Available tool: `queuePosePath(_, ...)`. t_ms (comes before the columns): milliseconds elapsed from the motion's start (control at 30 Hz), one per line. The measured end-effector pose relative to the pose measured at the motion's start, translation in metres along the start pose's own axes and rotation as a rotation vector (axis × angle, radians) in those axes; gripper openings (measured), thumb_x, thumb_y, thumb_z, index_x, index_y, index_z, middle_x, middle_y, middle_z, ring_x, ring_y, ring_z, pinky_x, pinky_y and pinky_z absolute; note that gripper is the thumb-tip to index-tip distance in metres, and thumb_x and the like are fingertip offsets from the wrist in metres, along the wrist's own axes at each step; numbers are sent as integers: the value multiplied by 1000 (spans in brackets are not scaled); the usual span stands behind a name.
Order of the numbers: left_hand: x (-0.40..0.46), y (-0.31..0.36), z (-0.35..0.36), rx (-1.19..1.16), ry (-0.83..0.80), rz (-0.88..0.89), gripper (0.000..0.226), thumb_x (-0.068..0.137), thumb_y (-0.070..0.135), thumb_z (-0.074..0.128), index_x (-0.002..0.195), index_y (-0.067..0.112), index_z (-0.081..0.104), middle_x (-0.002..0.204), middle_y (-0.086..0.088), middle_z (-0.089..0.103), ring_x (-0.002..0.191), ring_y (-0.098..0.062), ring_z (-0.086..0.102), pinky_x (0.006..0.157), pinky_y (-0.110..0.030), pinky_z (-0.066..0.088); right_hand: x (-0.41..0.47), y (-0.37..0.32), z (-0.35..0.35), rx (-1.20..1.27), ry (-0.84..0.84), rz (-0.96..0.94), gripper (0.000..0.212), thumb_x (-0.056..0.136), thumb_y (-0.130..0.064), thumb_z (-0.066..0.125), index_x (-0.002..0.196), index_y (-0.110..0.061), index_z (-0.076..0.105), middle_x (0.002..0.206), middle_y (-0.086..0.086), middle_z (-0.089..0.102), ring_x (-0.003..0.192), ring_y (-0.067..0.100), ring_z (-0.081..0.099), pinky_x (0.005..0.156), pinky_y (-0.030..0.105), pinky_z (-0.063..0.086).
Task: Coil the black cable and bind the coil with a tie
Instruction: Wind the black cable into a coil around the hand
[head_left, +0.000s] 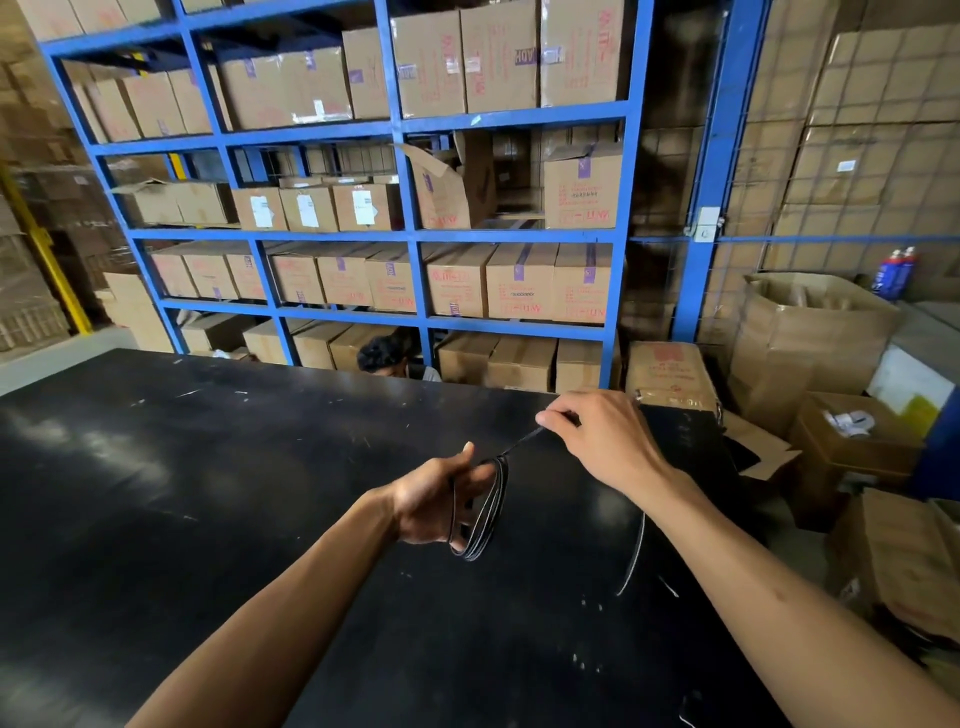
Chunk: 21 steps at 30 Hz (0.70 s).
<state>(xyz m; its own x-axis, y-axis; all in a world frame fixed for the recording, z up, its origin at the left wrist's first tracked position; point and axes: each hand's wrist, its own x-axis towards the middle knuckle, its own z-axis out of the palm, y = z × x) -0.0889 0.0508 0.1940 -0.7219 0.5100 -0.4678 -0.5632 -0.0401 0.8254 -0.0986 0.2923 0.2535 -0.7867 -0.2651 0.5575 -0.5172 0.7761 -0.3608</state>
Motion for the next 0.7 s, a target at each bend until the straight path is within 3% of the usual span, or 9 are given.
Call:
queuePosePath(100, 1, 6, -2, -132, 105, 102, 48, 97, 64, 35, 108, 26, 63, 101, 1, 62, 79, -25, 61, 73, -37, 43, -12, -6, 6, 135, -20, 29, 18, 95, -32, 71, 97, -19, 83, 84, -6, 78, 76, 7, 69, 71, 27, 57)
queuePosePath(200, 0, 13, -2, -300, 120, 220, 54, 99, 61, 33, 92, 24, 73, 92, 1, 69, 75, -26, 66, 79, -41, 44, -31, -12, 16, 295, -52, 129, 16, 94, -34, 71, 89, -23, 82, 70, -12, 73, 70, 1, 68, 64, 17, 52)
queuePosePath(300, -1, 20, 0, -423, 100, 338, 51, 99, 61, 32, 105, 23, 66, 110, -5, 59, 93, -31, 58, 85, -47, 39, -54, -17, 32, 487, -103, 199, 15, 94, -30, 72, 88, -22, 83, 67, -11, 73, 63, -1, 65, 58, 14, 47)
queuePosePath(367, -1, 26, 1, -482, 49, 397, 49, 100, 59, 31, 117, 25, 61, 134, -10, 49, 123, -39, 49, 103, -59, 33, -70, -18, 47, 696, -149, 279, 13, 95, -26, 71, 93, -23, 84, 64, -7, 72, 52, 1, 55, 51, 15, 40)
queuePosePath(433, -3, 32, 4, -516, -26, 427, 52, 100, 58, 30, 124, 24, 61, 144, -12, 41, 144, -48, 27, 108, -71, 25, -84, -16, 59, 920, -208, 381, 16, 97, -24, 69, 102, -26, 84, 65, -2, 69, 51, 9, 49, 46, 18, 36)
queuePosePath(500, -5, 37, 10, -524, -122, 448, 56, 101, 58, 29, 136, 25, 58, 141, -14, 48, 147, -52, 19, 103, -79, 27, -96, -11, 69, 995, -294, 408, 19, 99, -28, 66, 112, -31, 81, 69, -2, 68, 53, 11, 49, 46, 19, 39)
queuePosePath(567, -8, 38, 16, -505, -229, 462, 56, 102, 58, 28, 144, 29, 51, 144, -11, 49, 145, -54, 24, 101, -82, 27, -103, -6, 74, 992, -378, 405, 21, 100, -33, 65, 116, -34, 79, 72, -2, 69, 55, 11, 52, 50, 21, 43)
queuePosePath(700, -19, 33, 28, -405, -460, 435, 56, 103, 58, 25, 151, 34, 40, 166, -7, 23, 145, -57, 22, 106, -84, 8, -106, 11, 70, 911, -459, 421, 26, 93, -49, 68, 110, -35, 81, 71, -4, 67, 58, 12, 53, 56, 25, 44)
